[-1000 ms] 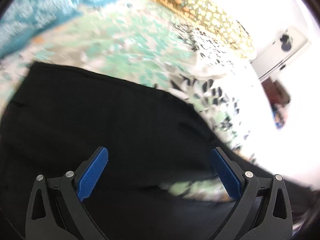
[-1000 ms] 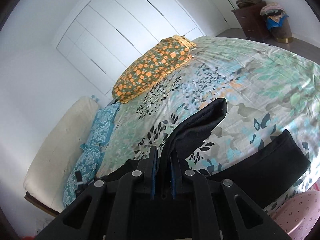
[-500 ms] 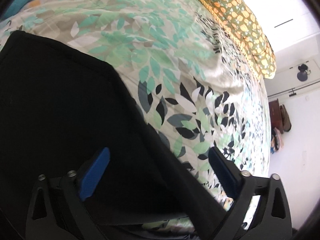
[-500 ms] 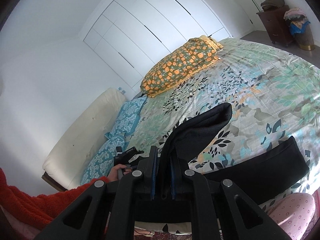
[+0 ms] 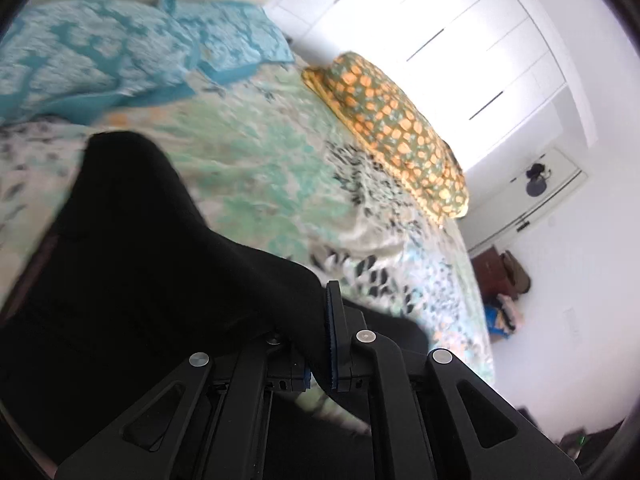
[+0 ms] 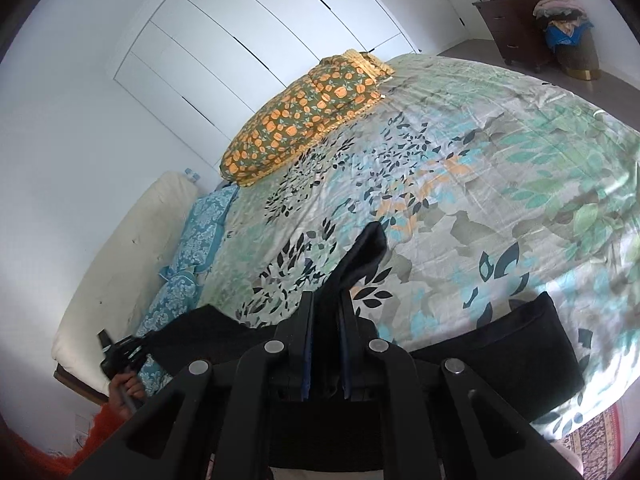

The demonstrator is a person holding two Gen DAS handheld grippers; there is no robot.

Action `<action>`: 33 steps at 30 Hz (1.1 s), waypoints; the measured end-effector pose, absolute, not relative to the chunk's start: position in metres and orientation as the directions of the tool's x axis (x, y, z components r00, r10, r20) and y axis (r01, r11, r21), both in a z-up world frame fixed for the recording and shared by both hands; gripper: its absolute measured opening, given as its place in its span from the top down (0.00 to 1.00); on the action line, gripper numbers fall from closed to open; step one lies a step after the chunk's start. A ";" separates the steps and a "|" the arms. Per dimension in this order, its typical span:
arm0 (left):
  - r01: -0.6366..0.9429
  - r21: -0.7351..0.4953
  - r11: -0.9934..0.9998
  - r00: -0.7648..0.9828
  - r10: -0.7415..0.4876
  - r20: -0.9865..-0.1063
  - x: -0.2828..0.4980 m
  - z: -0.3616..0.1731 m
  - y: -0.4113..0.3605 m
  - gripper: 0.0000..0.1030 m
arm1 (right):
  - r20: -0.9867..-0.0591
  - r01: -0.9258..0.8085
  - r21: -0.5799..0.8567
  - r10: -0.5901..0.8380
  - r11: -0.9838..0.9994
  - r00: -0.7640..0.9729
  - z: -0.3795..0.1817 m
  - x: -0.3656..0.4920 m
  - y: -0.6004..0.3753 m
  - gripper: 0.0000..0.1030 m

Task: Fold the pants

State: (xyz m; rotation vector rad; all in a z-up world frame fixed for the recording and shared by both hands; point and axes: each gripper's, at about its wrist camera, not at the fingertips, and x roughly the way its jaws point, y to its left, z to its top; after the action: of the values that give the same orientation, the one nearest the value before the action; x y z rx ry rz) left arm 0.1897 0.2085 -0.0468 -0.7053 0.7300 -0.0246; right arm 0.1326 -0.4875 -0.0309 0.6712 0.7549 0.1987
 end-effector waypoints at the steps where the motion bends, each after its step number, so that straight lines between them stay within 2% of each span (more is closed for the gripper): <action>1: -0.242 -0.573 0.783 0.735 -0.238 -0.635 0.161 -0.058 0.208 0.95 | -0.593 0.083 0.614 0.390 0.785 0.704 -0.040 0.138 -0.490 0.89; 3: -0.306 -0.513 0.802 0.648 -0.219 -0.730 0.123 -0.096 0.198 0.95 | -0.664 0.123 0.579 0.378 0.806 0.645 -0.065 0.147 -0.495 0.89; 5: -0.356 -0.496 0.792 0.567 -0.239 -0.788 0.099 -0.138 0.188 0.95 | -0.737 0.152 0.515 0.346 0.843 0.580 -0.088 0.151 -0.496 0.90; 8: -0.391 -0.504 0.770 0.489 -0.290 -0.823 0.092 -0.171 0.176 0.95 | -0.826 0.179 0.435 0.311 0.883 0.471 -0.116 0.152 -0.497 0.94; 11: -0.350 -0.457 0.818 0.455 -0.278 -0.846 0.100 -0.168 0.162 0.95 | -0.874 0.176 0.355 0.259 0.918 0.410 -0.127 0.146 -0.498 0.96; 25: -0.349 -0.458 0.818 0.425 -0.297 -0.855 0.107 -0.172 0.153 0.95 | -0.911 0.193 0.325 0.252 0.926 0.327 -0.140 0.136 -0.512 0.98; 28: -0.352 -0.456 0.817 0.418 -0.298 -0.858 0.118 -0.175 0.154 0.95 | -0.906 0.232 0.367 0.288 0.901 0.311 -0.148 0.140 -0.521 0.93; 30: -0.354 -0.455 0.817 0.411 -0.301 -0.860 0.119 -0.178 0.153 0.95 | -0.902 0.241 0.391 0.318 0.888 0.292 -0.156 0.143 -0.527 0.78; 33: -0.360 -0.456 0.814 0.405 -0.303 -0.862 0.121 -0.182 0.151 0.95 | -0.917 0.220 0.375 0.326 0.901 0.228 -0.169 0.152 -0.525 0.75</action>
State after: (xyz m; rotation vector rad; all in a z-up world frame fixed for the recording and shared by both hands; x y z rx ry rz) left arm 0.1207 0.1512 -0.1815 -0.6570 1.1774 0.0389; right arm 0.1524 -0.5247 -0.1694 0.4805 1.3549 0.0772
